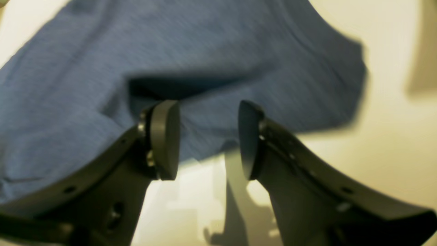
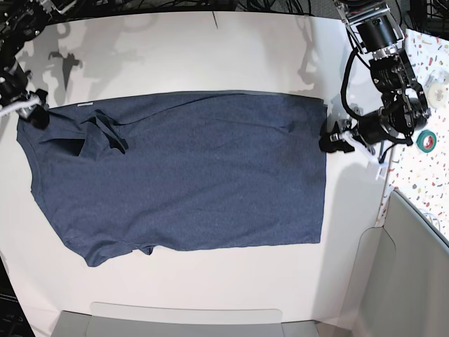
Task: Layout the t-shirt on the table in an organized manner, then fold the t-shirt properly
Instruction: 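Regrasp the shoulder corner with the right gripper while the left gripper holds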
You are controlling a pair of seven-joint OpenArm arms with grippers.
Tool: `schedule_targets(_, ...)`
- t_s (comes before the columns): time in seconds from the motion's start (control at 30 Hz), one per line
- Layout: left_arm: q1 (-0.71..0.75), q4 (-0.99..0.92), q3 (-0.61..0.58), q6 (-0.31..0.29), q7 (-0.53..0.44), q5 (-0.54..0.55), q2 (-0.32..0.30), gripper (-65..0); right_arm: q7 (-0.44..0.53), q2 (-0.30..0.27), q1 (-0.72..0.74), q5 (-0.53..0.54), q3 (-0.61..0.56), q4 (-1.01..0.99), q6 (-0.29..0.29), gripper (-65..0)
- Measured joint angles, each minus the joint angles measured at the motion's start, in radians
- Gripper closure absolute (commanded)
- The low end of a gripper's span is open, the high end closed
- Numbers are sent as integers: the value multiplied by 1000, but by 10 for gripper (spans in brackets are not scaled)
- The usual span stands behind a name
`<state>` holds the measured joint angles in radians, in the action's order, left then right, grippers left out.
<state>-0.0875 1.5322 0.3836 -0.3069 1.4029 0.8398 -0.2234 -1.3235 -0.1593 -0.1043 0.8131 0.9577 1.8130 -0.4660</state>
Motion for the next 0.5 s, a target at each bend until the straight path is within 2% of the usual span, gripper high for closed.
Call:
schedule_targets(0.17,12,33,0,0,5,-2,7,-233,8,-3,-28,-1,27,-42,1,-7)
schedule_targets(0.3,9,34,-3,0,0,-1,7,-233,9,-8,29,-6,25,-147,2,0)
schedule_targets(0.5,17,34,-3,0,3,-3,7,-233,14,-27,125,-134,24,-258,2,0)
